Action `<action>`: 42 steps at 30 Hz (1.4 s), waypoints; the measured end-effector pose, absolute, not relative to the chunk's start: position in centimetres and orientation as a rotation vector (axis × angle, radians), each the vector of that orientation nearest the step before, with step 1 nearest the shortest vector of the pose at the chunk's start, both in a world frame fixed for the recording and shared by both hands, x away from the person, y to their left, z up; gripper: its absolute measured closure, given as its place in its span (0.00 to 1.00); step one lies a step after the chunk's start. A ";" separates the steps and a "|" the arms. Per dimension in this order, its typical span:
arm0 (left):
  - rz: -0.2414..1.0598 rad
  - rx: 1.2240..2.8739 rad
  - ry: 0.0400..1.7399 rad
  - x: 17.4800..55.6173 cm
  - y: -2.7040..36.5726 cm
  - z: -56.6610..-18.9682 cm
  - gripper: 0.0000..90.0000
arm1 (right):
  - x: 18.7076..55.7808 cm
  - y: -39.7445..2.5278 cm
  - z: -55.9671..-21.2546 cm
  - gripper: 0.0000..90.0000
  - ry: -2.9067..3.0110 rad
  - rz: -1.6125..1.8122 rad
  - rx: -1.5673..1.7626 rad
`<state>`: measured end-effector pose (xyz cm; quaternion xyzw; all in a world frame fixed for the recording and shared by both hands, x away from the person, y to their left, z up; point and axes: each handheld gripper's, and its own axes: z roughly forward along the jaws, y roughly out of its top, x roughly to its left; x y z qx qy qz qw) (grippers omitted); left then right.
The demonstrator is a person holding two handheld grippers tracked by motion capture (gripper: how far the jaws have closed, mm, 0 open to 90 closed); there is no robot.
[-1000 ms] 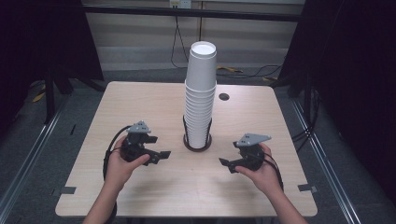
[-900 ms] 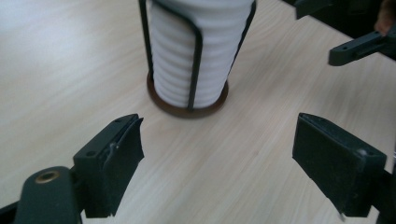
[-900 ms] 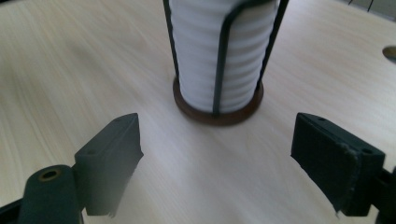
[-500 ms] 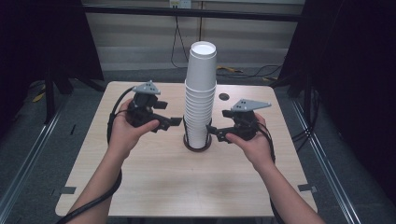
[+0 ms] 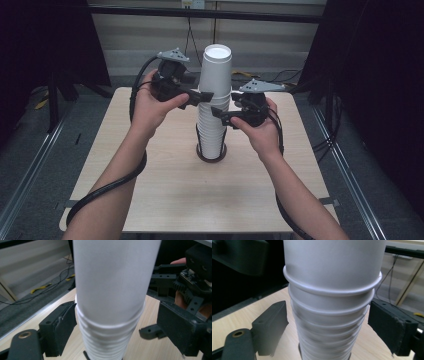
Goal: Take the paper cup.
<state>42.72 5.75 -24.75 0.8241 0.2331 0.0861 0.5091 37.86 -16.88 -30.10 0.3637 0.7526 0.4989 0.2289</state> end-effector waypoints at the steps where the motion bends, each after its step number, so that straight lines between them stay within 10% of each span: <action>1: 0.203 1.980 0.561 42.9 5.4 -24.9 0.17 | 37.9 -16.8 -30.1 0.17 2.070 1.370 1.000; 13: 0.224 1.918 0.608 44.4 2.8 -26.5 0.05 | 38.1 -16.8 -30.6 0.18 2.060 1.410 1.007; 42: 0.237 1.943 0.626 44.2 2.4 -25.7 0.08 | 38.4 -16.4 -30.8 0.16 2.021 1.398 1.014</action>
